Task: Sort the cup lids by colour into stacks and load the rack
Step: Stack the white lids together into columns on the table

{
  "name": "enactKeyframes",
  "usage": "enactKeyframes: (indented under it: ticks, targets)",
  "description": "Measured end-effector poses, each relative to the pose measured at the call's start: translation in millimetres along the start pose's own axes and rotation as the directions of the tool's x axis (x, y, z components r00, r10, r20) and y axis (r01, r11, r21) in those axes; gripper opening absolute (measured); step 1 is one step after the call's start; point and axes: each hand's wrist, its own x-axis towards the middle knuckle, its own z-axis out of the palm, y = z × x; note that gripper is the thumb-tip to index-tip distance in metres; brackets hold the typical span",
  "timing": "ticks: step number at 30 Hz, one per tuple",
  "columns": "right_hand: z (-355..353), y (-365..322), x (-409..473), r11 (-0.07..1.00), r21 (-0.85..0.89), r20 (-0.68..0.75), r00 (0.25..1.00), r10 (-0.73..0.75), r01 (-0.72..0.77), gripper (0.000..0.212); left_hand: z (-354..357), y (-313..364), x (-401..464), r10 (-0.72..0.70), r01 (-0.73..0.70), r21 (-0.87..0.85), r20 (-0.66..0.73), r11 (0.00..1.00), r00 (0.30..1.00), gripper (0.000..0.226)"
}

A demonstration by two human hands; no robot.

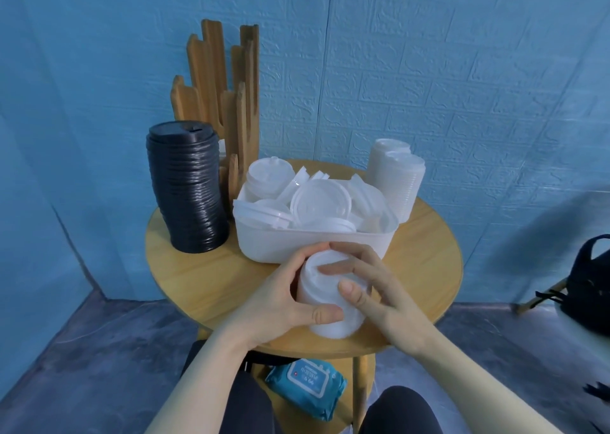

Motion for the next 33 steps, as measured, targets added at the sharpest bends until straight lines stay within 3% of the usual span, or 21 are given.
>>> enactKeyframes:
  ticks: [2,4,6,11,14,20,23,26,28,30,33]
  targets:
    - [-8.0,-9.2,11.1,0.998,-0.047,-0.164,0.985,-0.053,0.046,0.029,0.4,-1.3,0.9,-0.013,0.014,0.008,-0.011,1.0,1.0,0.092]
    - [-16.1,-16.4,29.7,0.992,-0.099,-0.369,0.923,-0.105,0.074,0.014,0.5,-2.2,1.9,-0.023,0.023,0.012,-0.018,1.0,1.0,0.093]
    - [-24.1,-16.7,53.7,0.982,-0.19,-0.471,0.877,-0.094,0.003,0.001,0.8,-2.7,2.2,-0.036,0.036,0.012,-0.014,0.999,0.999,0.093]
    - [-35.5,0.8,104.9,0.88,-0.437,-0.408,0.913,-0.012,-0.184,0.022,0.5,-2.9,1.7,-0.041,0.041,0.017,-0.006,0.999,0.999,0.092]
    - [-33.4,8.4,117.3,0.829,-0.52,-0.378,0.926,-0.005,-0.208,0.019,0.0,-4.6,2.2,-0.044,0.044,0.011,-0.005,0.999,0.999,0.093]
    - [-27.9,0.7,104.3,0.924,-0.351,-0.504,0.863,-0.048,-0.154,0.003,0.0,-4.0,2.6,-0.039,0.039,0.011,-0.005,0.999,0.999,0.093]
    - [-28.0,-13.9,93.4,0.973,-0.216,-0.552,0.832,-0.056,-0.077,0.01,-0.2,-4.3,2.5,-0.035,0.035,0.01,-0.009,0.999,0.999,0.093]
    - [-30.8,-27.3,79.0,0.976,-0.216,-0.604,0.78,-0.162,0.036,0.016,-0.5,-3.7,2.1,-0.035,0.035,0.015,-0.007,0.999,0.999,0.094]
    - [-34.7,-32.9,67.2,0.922,-0.376,-0.621,0.714,-0.323,0.09,0.011,-0.2,-2.5,1.9,-0.021,0.021,0.007,-0.002,1.0,1.0,0.1]
    - [-37.6,-34.7,53.9,0.772,-0.625,-0.53,0.662,-0.531,0.118,0.003,0.0,-1.3,1.8,-0.004,0.004,0.004,0.003,1.0,1.0,0.109]
    - [-32.4,-30.0,33.6,0.547,-0.819,-0.289,0.698,-0.655,0.174,0.005,0.3,-0.3,2.2,0.024,-0.025,0.025,0.006,0.999,1.0,0.111]
